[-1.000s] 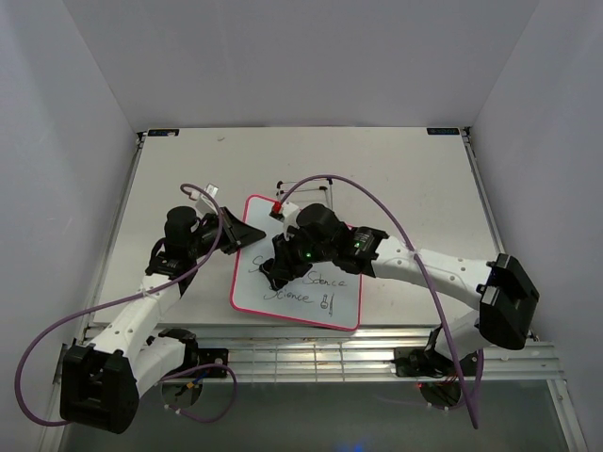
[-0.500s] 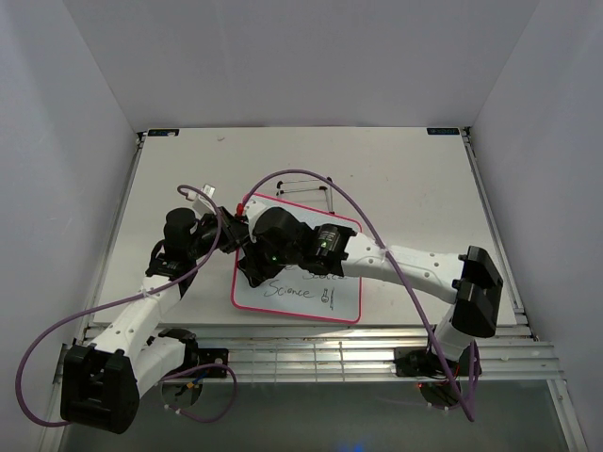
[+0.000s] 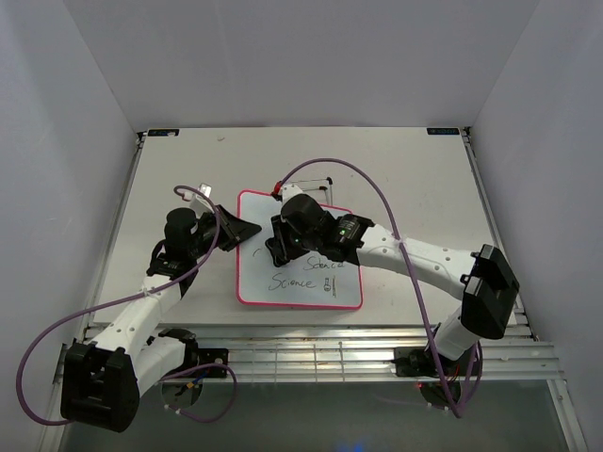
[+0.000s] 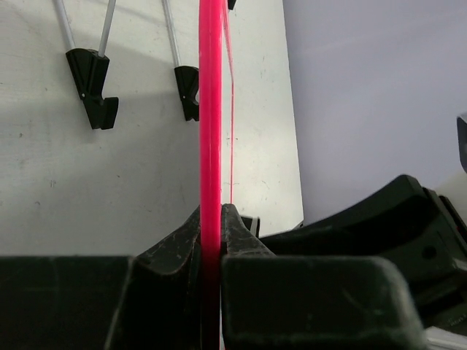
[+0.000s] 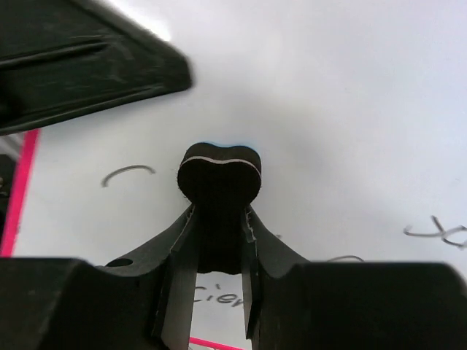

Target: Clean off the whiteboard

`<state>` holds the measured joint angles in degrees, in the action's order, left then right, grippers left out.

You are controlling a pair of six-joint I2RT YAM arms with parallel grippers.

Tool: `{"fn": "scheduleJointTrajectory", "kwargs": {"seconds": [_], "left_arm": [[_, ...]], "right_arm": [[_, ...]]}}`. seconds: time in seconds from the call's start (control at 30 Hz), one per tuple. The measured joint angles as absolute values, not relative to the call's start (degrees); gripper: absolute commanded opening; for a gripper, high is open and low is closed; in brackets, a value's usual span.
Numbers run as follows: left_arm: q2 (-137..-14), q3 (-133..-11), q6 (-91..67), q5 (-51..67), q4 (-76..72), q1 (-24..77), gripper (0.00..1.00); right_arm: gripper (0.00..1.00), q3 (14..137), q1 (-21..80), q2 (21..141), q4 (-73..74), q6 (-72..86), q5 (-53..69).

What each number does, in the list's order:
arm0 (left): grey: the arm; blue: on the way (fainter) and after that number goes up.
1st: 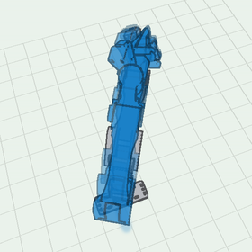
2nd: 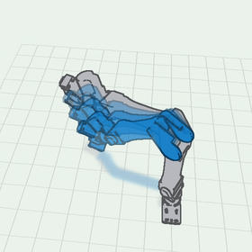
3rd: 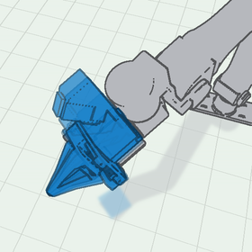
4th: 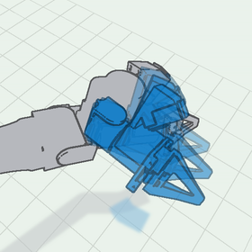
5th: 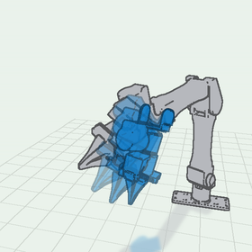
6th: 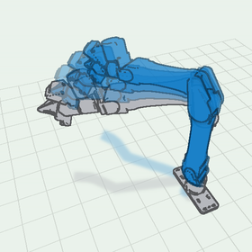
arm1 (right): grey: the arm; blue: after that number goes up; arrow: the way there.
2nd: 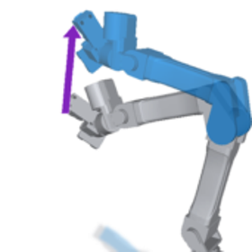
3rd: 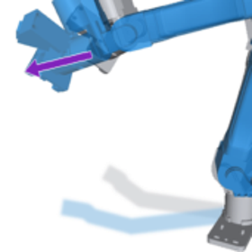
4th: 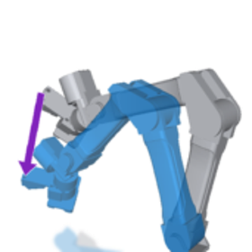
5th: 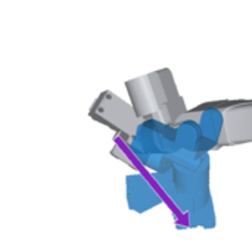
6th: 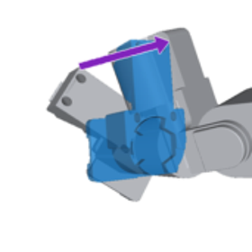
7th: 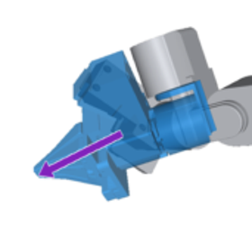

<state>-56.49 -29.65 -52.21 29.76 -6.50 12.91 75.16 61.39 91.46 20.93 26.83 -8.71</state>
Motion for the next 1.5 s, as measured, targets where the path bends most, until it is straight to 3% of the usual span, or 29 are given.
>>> {"fn": "scheduleJointTrajectory", "kwargs": {"seconds": [0.3, 0.53, 0.73, 0.87, 0.97, 1.2, 1.37, 1.5], "left_arm": [[-56.49, -29.63, -52.14, 30.33, -6.24, 12.91, 0.0], [-56.58, -29.63, -51.48, 34.06, -5.13, 13.04, 0.0], [-56.58, -29.63, -50.41, 36.36, -4.93, 13.91, 0.0], [-56.6, -29.61, -50.46, 35.97, -4.32, 14.2, 0.0], [-56.6, -29.61, -50.68, 35.16, -3.81, 14.66, 0.0], [-56.07, -29.47, -52.27, 31.33, -0.38, 14.87, 0.0], [-54.81, -29.41, -52.95, 29.54, 0.6, 14.87, 0.0], [-53.71, -29.39, -53.1, 29.56, 1.56, 14.76, 0.0]], "right_arm": [[0.1, 82.35, 61.39, 94.89, 29.3, 23.31, -8.71], [0.1, 93.36, 67.4, 100.36, 34.13, 19.92, -4.01], [0.1, 93.76, 69.32, 100.64, 33.58, 18.87, -0.97], [0.1, 85.45, 67.79, 96.47, 26.63, 20.03, -0.23], [0.1, 72.44, 64.99, 89.19, 18.87, 22.63, -0.4], [0.1, 48.58, 50.74, 76.95, 12.43, 26.85, -0.95], [0.1, 43.35, 42.76, 76.31, 12.93, 26.76, -0.86], [0.1, 44.29, 44.4, 76.55, 13.15, 25.52, -0.12]]}}
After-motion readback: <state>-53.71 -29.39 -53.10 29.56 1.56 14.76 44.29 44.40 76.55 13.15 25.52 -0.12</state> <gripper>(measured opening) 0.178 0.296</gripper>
